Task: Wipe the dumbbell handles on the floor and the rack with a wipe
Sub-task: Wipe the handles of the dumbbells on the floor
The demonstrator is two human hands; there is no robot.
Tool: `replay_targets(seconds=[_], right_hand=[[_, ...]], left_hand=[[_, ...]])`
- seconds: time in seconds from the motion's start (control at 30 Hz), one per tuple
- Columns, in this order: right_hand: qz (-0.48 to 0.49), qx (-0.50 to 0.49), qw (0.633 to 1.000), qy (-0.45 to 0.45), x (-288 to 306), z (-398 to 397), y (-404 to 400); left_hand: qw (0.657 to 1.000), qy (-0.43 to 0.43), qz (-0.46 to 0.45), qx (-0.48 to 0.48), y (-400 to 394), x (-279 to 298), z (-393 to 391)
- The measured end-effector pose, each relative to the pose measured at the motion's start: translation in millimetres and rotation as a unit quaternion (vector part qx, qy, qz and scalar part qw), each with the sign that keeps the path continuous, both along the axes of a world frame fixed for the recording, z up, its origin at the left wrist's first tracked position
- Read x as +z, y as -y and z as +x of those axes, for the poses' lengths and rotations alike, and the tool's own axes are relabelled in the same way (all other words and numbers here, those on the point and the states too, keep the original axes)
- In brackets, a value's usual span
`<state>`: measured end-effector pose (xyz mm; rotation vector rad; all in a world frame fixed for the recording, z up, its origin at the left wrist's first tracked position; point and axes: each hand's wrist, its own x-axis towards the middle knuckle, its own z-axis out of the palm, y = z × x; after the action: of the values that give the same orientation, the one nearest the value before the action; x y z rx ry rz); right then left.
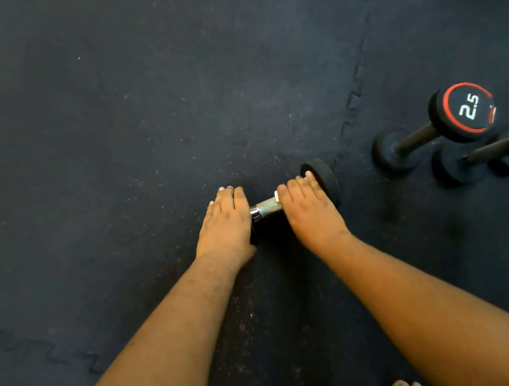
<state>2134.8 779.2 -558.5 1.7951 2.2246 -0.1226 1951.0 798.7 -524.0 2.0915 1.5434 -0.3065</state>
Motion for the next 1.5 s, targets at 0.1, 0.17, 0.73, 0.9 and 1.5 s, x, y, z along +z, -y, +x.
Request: replay_targets(seconds=[0.1, 0.17, 0.73, 0.9, 1.5], right_hand=[[0.042, -0.03, 0.997, -0.061, -12.8, -24.6, 13.9], [0.043, 0.011, 0.993, -0.114, -17.5, -42.3, 21.1], [0.126, -0.67, 0.065, -0.729, -6.9, -58.5, -19.0], [0.041, -0.619, 0.088, -0.78, 0.0, -47.0, -21.6], [0.118, -0.325, 0.836, -0.426, 26.4, -49.9, 8.3]], left_hand=[[1.0, 0.002, 0.001, -0.004, 0.0, -1.1, 0.0], [1.0, 0.003, -0.002, -0.002, -2.3, -0.7, 0.0], [0.999, -0.007, 0.035, -0.008, 5.1, -6.5, 0.4], [0.999, -0.007, 0.038, -0.008, 5.4, -8.6, 0.6], [0.999, -0.015, 0.037, -0.018, 7.1, -9.8, -0.7]])
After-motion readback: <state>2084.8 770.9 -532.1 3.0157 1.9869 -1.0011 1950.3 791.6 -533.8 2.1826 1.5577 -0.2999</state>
